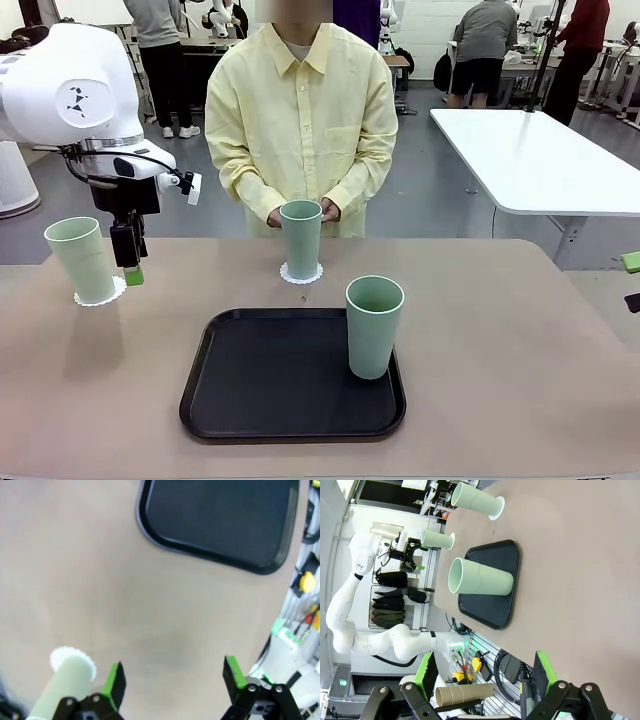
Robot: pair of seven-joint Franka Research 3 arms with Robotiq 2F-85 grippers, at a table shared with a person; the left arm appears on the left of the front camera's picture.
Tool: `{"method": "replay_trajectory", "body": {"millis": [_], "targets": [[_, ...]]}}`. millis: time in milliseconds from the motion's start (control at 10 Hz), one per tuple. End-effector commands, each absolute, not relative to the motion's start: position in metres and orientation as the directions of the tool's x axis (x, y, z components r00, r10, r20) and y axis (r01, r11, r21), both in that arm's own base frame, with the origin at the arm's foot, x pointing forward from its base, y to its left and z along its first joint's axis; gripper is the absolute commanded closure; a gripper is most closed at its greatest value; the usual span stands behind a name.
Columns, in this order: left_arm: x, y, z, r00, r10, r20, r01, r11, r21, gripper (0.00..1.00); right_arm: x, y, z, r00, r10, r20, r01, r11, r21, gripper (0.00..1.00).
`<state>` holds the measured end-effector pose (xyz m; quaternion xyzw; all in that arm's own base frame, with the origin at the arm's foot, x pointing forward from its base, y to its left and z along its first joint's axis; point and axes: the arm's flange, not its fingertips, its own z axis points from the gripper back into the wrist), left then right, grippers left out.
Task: Place coasters on the table and set cups on them.
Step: Take one Reusable plastic cup from the Flat Tray and place it on a coaster set by the human.
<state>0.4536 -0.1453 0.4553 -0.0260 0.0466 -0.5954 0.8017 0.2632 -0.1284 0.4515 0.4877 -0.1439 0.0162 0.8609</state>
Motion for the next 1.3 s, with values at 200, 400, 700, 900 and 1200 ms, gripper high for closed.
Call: {"method": "replay_trajectory", "body": {"millis": [200,400,700,900,1200], "targets": [[0.361,-0.069,0.464,0.570,-0.739,0.359,0.811,0.433,-0.394,0.00,0.264,-0.129,0.452,0.955,-0.105,0.277,-0.186,0.513,0.838,0.00],[0.348,-0.023,0.474,0.628,-0.645,0.436,0.768,0.423,-0.480,0.00,0.264,-0.129,0.452,0.955,-0.105,0.277,-0.186,0.513,0.838,0.00],[0.365,0.082,0.500,0.728,-0.381,0.570,0.684,0.342,-0.644,0.00,0.264,-0.129,0.452,0.955,-0.105,0.277,-0.186,0.513,0.838,0.00],[0.383,0.142,0.491,0.793,-0.232,0.563,0.608,0.251,-0.753,0.00,0.264,-0.129,0.452,0.955,-0.105,0.277,-0.186,0.513,0.838,0.00],[0.399,0.203,0.464,0.866,-0.103,0.490,0.500,0.132,-0.856,0.00,0.264,-0.129,0.452,0.955,-0.105,0.277,-0.186,0.513,0.838,0.00]]}}
